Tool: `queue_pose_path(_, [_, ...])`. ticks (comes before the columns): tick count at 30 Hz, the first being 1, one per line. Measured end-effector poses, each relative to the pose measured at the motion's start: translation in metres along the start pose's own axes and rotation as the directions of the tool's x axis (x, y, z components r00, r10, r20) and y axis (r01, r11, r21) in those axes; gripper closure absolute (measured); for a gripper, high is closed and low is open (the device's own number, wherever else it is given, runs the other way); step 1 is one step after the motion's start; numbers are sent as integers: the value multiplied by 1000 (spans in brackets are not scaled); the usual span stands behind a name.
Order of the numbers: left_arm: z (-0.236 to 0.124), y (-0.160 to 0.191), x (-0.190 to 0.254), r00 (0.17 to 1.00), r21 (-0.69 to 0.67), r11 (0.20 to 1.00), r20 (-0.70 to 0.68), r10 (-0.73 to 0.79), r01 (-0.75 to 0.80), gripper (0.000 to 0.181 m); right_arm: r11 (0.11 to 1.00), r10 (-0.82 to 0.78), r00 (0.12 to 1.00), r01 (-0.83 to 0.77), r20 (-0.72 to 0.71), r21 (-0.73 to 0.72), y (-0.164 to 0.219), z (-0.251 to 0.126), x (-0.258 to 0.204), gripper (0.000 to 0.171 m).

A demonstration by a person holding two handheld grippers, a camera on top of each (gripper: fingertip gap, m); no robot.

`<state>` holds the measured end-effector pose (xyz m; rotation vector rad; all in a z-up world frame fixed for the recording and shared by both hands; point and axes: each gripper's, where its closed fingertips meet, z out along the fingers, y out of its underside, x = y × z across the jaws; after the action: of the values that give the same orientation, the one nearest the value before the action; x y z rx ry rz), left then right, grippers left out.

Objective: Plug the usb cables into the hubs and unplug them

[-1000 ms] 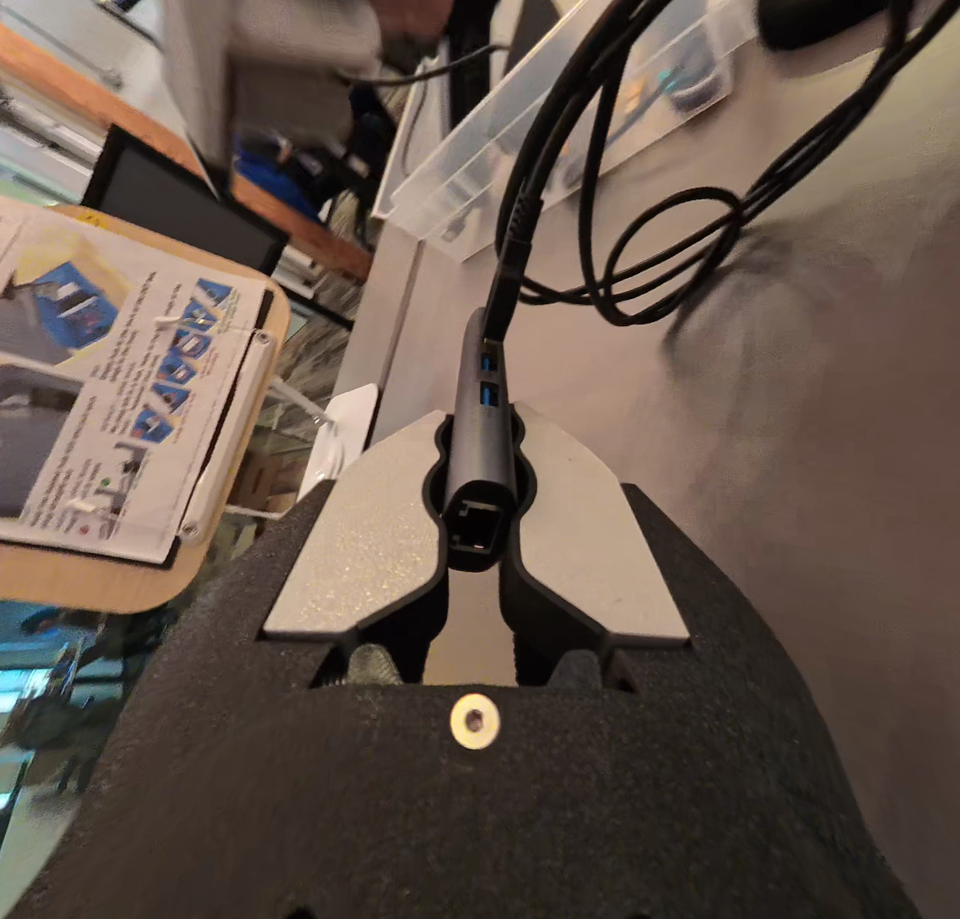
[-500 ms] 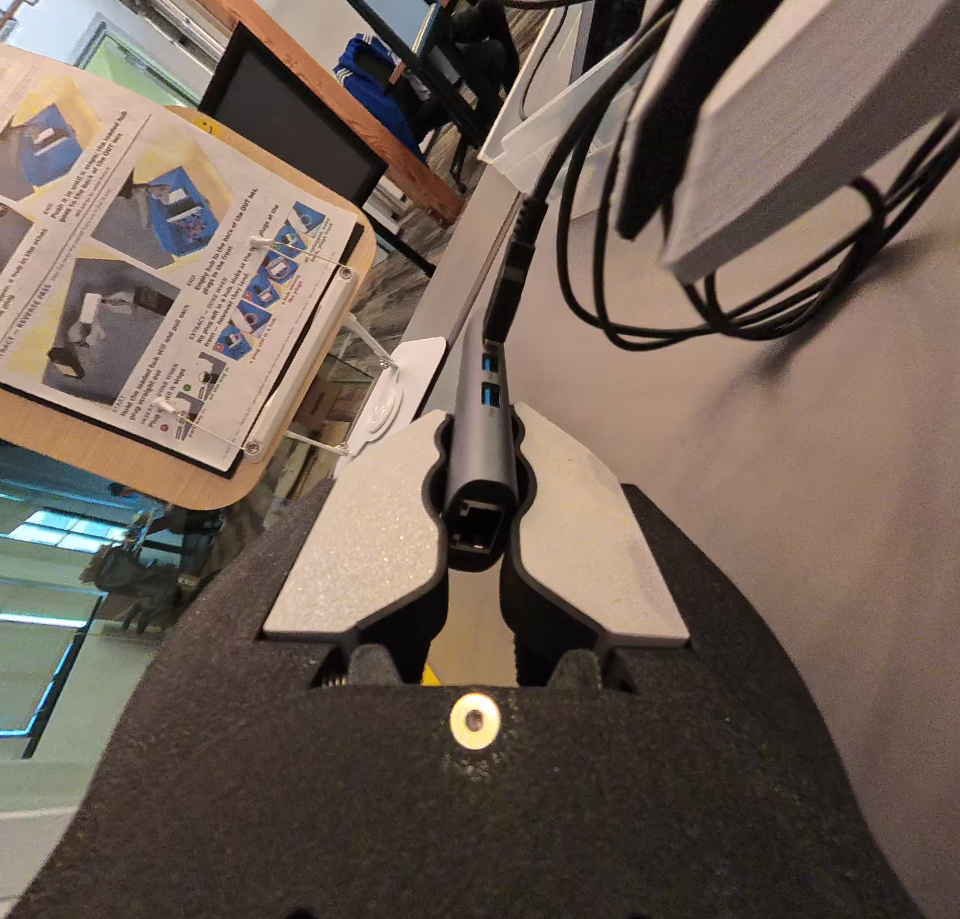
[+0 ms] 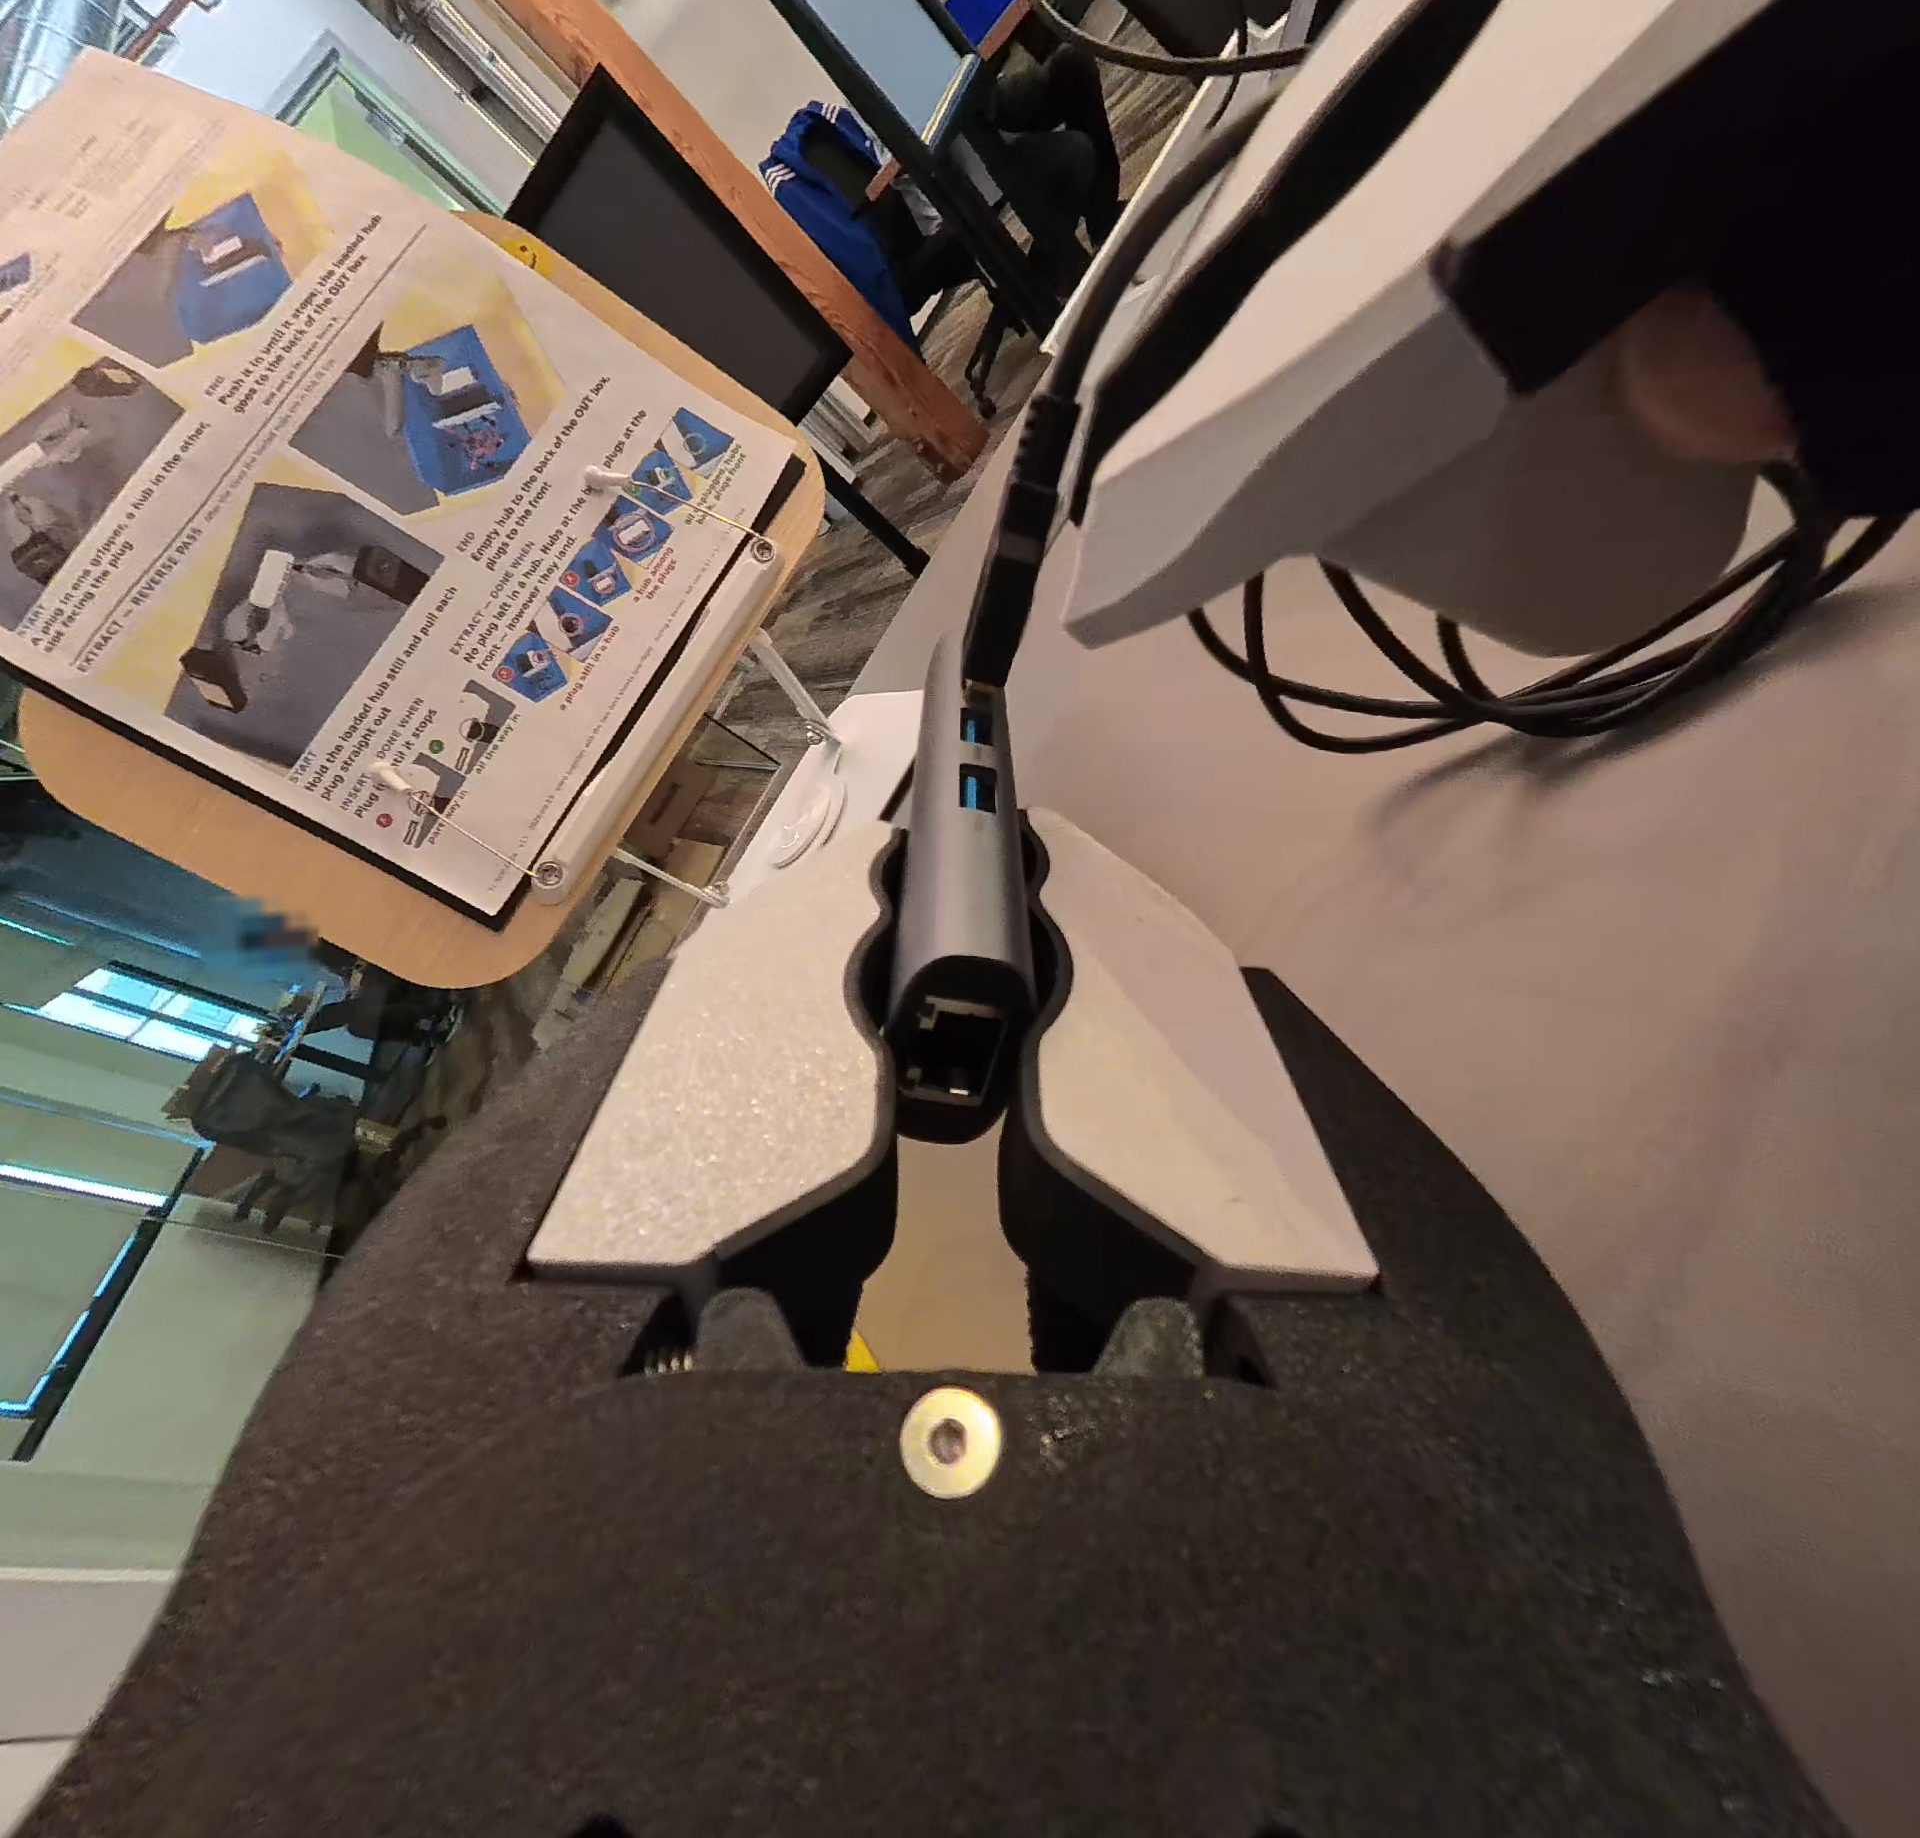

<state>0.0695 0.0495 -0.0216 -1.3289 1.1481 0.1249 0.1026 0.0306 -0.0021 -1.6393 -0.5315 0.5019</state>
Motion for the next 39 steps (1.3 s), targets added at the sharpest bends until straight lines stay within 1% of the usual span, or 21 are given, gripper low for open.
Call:
queue_pose_path(1, [0,0,0,1000,-3,1000,3,13,-13,164,999,-29,999,28,-15,-22,3,1,-1,137])
queue_pose_path(2, [0,1,-1,999,-8,999,14,32,-32,164,997,-42,999,42,-14,-60,8,2,-3,135])
queue_pose_path(3, [0,3,-3,998,-25,998,27,60,-59,164,993,-35,999,37,19,-113,16,2,-8,137])
queue_pose_path(5, [0,9,-8,992,-63,992,53,111,-108,164,974,58,983,-16,177,-227,30,-5,-34,145])
queue_pose_path(7, [1,12,-8,994,-65,993,44,102,-100,164,970,140,927,-58,348,-238,20,-20,-60,148])
queue_pose_path(8, [1,12,-8,995,-62,994,39,91,-89,164,976,133,917,-55,377,-212,8,-26,-61,148])
queue_pose_path(9, [1,13,-8,995,-64,994,34,89,-87,164,987,82,920,-22,382,-157,-7,-30,-56,148])
queue_pose_path(11, [1,11,-6,995,-51,994,32,97,-95,164,992,-97,933,117,347,-38,-33,-32,-36,148])
queue_pose_path(12, [1,10,-5,994,-49,994,30,102,-100,164,983,-151,934,177,325,-52,-37,-30,-24,148])
queue_pose_path(13, [1,10,-4,994,-52,993,28,106,-104,164,973,-173,922,214,346,-83,-40,-30,-17,147])
queue_pose_path(15, [1,10,-3,992,-54,991,31,121,-120,163,970,-152,900,215,408,-112,-50,-29,-11,144])
queue_pose_path(16, [2,10,-3,991,-54,991,33,128,-126,163,964,-156,888,232,433,-128,-52,-27,-9,139])
queue_pose_path(19, [2,10,-2,988,-61,987,38,149,-147,164,910,-227,881,344,414,-233,-43,-8,9,137])
queue_pose_path(21, [3,10,-2,984,-70,983,47,171,-168,164,864,-214,871,380,442,-330,-26,2,11,137])
queue_pose_path(23, [3,10,-2,981,-79,981,56,184,-179,164,828,-140,885,351,444,-437,-12,8,11,141])
queue_pose_path(25, [3,10,-2,981,-82,980,66,185,-179,164,819,-78,905,298,419,-491,-8,14,9,142])
queue_pose_path(30, [3,8,-4,982,-79,983,80,171,-165,164,800,-144,923,321,357,-508,-2,23,10,141])
queue_pose_path(34, [2,7,-5,982,-77,984,89,166,-160,164,797,-96,924,294,369,-528,8,27,7,142])
queue_pose_path(36, [2,8,-6,982,-80,985,94,162,-154,164,800,-82,922,288,379,-526,10,29,6,146])
queue_pose_path(38, [3,8,-6,983,-79,986,96,156,-148,164,807,-59,916,278,398,-521,10,29,2,153])
queue_pose_path(39, [3,9,-6,984,-78,986,94,151,-144,164,809,-61,916,278,396,-518,10,29,2,153])
